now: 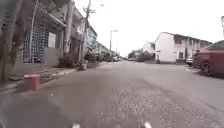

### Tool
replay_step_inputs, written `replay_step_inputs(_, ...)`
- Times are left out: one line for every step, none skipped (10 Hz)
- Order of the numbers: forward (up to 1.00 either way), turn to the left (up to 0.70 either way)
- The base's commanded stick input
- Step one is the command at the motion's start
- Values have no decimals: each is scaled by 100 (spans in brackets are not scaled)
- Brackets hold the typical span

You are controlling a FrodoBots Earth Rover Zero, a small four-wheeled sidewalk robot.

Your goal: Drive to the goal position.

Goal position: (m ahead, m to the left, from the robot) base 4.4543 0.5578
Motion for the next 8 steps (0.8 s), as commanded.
replay_step_inputs(70, 3)
replay_step_inputs(70, 5)
replay_step_inputs(70, 6)
replay_step_inputs(70, 8)
replay_step_inputs(70, 9)
replay_step_inputs(70, 10)
replay_step_inputs(70, 12)
replay_step_inputs(70, 12)
